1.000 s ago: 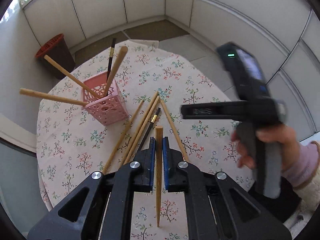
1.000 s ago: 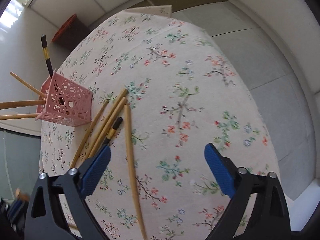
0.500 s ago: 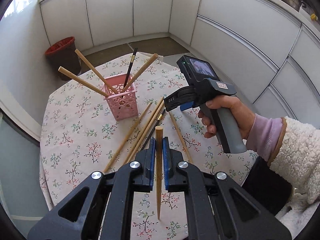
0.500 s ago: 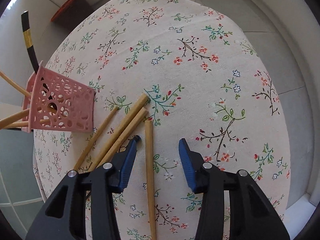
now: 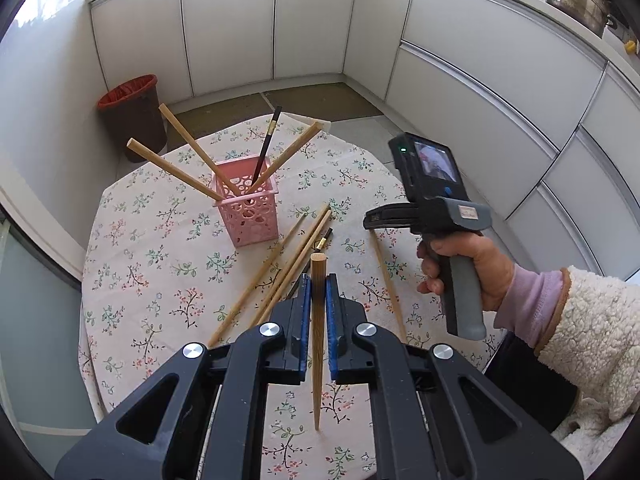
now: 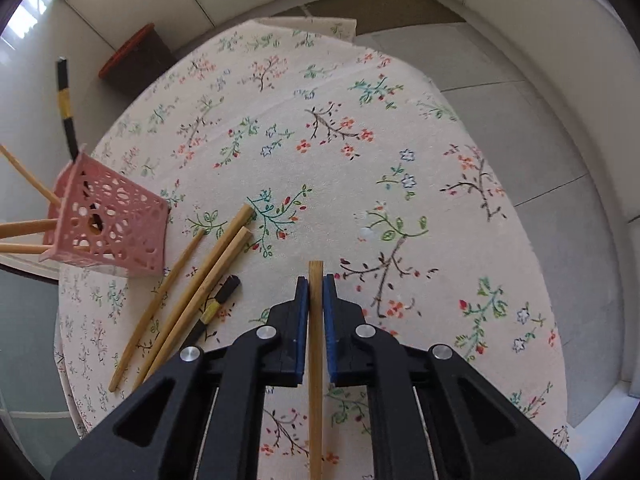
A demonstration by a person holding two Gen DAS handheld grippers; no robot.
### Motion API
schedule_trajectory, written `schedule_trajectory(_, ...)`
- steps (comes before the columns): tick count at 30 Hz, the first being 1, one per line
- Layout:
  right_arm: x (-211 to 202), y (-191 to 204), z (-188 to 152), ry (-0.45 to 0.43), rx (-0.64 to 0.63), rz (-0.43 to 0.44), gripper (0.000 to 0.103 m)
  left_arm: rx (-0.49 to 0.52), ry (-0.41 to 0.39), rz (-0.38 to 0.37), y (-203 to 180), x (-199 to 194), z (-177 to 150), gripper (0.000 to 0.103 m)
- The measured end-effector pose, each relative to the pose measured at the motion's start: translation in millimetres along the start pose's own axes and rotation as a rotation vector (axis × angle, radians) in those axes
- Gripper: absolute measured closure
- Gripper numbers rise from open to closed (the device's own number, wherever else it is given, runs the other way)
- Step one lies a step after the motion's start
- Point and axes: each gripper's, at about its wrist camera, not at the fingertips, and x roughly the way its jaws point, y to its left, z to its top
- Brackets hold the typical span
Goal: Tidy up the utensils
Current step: 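Lift the chopstick with the left gripper while the right gripper grasps another wooden chopstick, then carry both chopsticks over the pink holder while the left gripper opens to drop its chopstick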
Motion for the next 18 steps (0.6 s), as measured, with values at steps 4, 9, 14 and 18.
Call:
schedule_trajectory(4,-51,-8,-21,-0.111,-0.011,0.085,0.095,0.004,-0.013,0.004,-4,-5,1,0.097)
schedule_trajectory(9,-108,-5,-38,-0.203,-0.043,0.165,0.095,0.009,-0.034,0.008,-7,-15,1,0.097)
schedule_trajectory(14,-163,-11,-55,-0.274,-0.083,0.240,0.095,0.005,-0.060,0.011,-9,-26,1,0.097)
schedule_trajectory(18,-204,-11,-65,-0.340,-0.097,0.270,0.095,-0.014,-0.097,0.008,-8,-37,4,0.097)
